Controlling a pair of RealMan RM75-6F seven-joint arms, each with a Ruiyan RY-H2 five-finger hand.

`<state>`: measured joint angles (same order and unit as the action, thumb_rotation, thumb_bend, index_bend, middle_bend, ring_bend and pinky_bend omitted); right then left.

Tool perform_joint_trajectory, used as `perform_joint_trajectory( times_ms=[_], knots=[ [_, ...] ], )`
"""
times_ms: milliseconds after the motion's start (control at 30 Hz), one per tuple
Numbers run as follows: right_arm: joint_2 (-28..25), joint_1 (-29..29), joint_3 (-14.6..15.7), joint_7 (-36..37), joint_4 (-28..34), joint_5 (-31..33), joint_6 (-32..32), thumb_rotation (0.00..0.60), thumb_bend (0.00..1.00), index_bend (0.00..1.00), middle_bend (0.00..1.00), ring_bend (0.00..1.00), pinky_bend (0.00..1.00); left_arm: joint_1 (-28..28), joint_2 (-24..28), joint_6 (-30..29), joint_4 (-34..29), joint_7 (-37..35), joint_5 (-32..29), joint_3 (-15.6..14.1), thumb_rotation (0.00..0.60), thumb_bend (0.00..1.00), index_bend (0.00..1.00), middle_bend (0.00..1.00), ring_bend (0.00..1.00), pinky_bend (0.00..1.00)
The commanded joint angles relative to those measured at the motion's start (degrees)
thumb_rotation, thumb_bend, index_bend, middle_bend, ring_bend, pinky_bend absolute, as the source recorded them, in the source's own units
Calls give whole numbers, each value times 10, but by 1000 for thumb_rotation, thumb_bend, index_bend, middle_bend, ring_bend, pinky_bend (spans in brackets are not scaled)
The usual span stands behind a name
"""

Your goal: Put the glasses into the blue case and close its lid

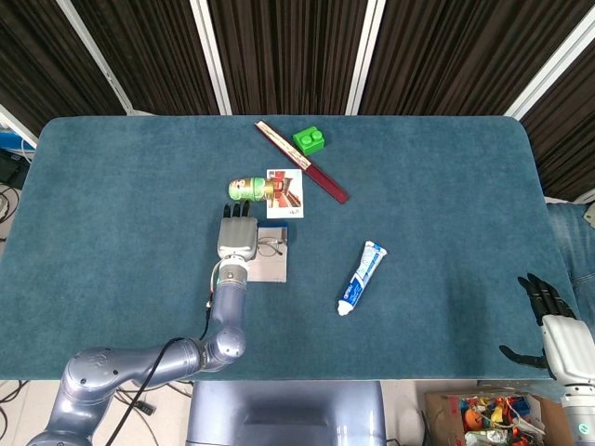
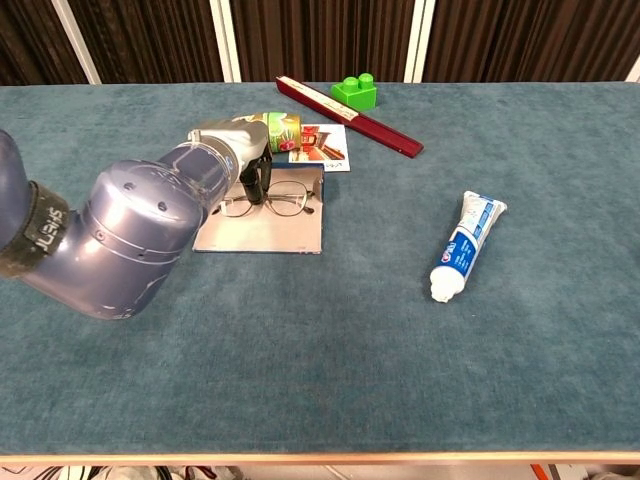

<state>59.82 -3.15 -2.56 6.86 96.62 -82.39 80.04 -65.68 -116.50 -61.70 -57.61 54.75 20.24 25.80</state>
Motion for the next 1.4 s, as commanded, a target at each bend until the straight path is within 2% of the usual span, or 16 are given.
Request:
perform_joint_trajectory(
  times_ms=[33, 133, 333, 833, 1200, 1267, 1333, 1400],
  knots=[
    [0, 0, 1, -2, 1, 1, -1, 600, 105, 0, 0, 31, 178, -1, -3, 3, 5, -2, 0, 4, 600, 390, 428, 0, 0, 0],
    [0, -1, 1, -4, 2, 1, -2, 600, 105, 0, 0, 31, 178, -1, -5, 4, 6, 0, 2, 5, 600, 385, 365, 0, 0, 0],
    [0, 0, 0, -6, 2, 1, -1, 600, 106, 0, 0, 31, 178, 2, -3, -1, -7, 5, 9, 3, 600, 385, 321, 0, 0, 0],
    [0, -1, 0, -7, 2, 1, -2, 600, 105, 0, 0, 31, 178, 17, 11, -44, -64, 15, 32, -9, 600, 385, 316, 0, 0, 0],
    [-1, -1, -1, -10, 4, 7, -4, 600, 111, 0, 0, 30, 178, 56, 67, -111, -197, 34, 66, -37, 600, 385, 316, 0, 0, 0],
    [0, -2, -1, -12, 5, 7, -4, 600, 111, 0, 0, 30, 178, 63, 77, -120, -214, 30, 80, -45, 600, 385, 298, 30, 5, 46],
    [0, -1, -1, -14, 5, 7, -4, 600, 112, 0, 0, 30, 178, 73, 85, -127, -227, 17, 99, -56, 600, 387, 270, 84, 65, 132],
    [0, -1, -1, -14, 5, 8, -3, 600, 113, 0, 0, 31, 178, 85, 92, -124, -239, -10, 123, -65, 600, 392, 209, 196, 248, 313]
  ],
)
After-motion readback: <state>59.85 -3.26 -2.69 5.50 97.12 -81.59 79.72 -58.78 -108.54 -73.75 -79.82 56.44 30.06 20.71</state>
